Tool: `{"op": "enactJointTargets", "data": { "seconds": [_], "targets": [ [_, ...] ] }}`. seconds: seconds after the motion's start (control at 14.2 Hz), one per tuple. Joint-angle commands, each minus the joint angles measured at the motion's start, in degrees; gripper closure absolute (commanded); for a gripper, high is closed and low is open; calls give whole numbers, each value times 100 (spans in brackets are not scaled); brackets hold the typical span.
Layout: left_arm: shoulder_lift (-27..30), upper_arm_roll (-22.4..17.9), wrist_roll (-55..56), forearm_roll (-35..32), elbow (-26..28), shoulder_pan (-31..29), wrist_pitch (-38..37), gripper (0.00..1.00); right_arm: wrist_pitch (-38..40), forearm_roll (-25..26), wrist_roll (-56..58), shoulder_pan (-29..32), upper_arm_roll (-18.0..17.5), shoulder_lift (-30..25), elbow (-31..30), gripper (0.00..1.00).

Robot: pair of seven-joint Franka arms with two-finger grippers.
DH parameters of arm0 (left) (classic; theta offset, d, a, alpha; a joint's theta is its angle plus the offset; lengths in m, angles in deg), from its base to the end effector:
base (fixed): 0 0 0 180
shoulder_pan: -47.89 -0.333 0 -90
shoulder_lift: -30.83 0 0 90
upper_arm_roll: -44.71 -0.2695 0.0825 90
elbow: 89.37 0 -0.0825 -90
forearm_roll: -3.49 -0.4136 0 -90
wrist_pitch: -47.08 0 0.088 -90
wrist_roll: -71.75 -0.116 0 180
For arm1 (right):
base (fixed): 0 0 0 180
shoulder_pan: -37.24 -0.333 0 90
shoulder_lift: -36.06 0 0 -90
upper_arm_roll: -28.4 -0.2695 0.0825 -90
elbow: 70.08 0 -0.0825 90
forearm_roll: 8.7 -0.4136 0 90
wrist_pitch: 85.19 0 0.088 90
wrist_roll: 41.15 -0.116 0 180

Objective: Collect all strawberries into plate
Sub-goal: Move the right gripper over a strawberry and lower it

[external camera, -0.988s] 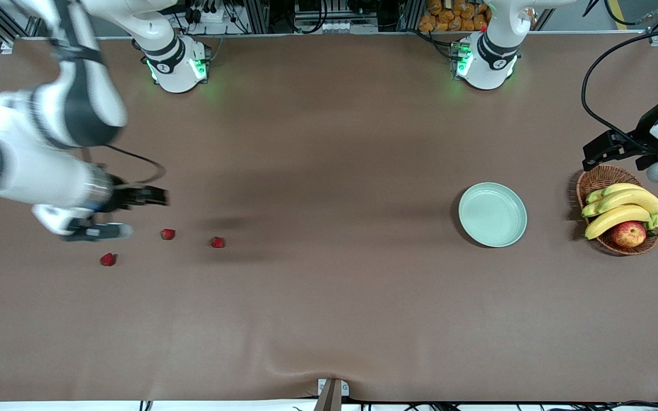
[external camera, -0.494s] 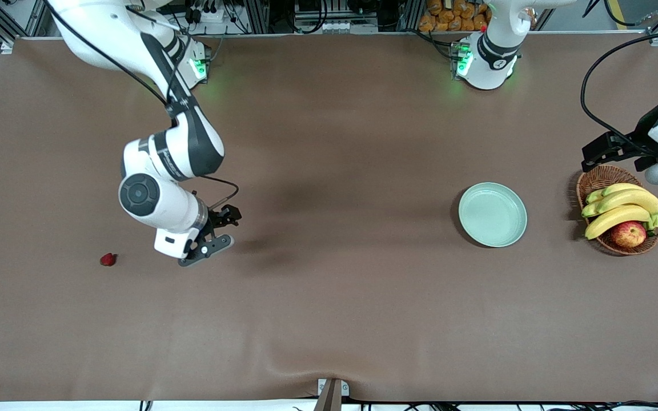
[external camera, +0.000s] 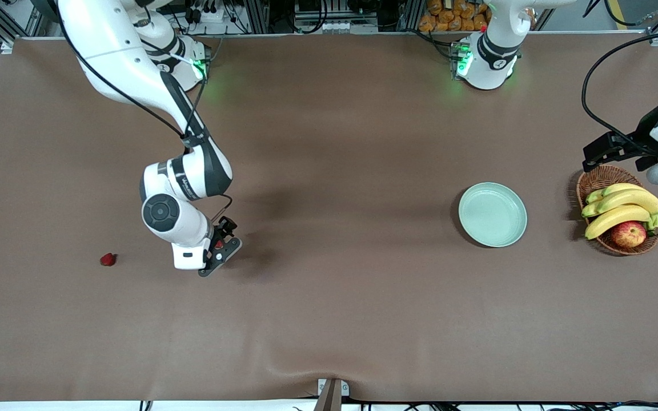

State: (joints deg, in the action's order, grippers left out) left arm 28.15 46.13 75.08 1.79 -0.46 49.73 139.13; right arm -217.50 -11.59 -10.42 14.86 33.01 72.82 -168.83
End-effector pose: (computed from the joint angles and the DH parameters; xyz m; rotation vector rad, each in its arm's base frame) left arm 0.5989 -0.0305 0.5541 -3.1136 -0.0005 -0.0151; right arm 0.6256 0.2033 0.1428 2.8707 1.2583 -0.0852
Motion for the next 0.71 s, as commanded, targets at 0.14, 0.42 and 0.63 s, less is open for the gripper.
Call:
{"op": "enactJointTargets", "data": {
  "seconds": [0.14, 0.42, 0.63],
  "targets": [
    [-49, 8, -51, 47, -111, -17, -99, 0, -173, 429, 284, 49, -21, 7, -171, 0],
    [-57, 16, -7, 47, -111, 35, -99, 0, -444, 456, 284, 49, -21, 51, -311, 0],
    [-49, 16, -16, 47, -111, 27, -99, 0, -498, 456, 284, 49, -21, 60, -321, 0]
  ]
}}
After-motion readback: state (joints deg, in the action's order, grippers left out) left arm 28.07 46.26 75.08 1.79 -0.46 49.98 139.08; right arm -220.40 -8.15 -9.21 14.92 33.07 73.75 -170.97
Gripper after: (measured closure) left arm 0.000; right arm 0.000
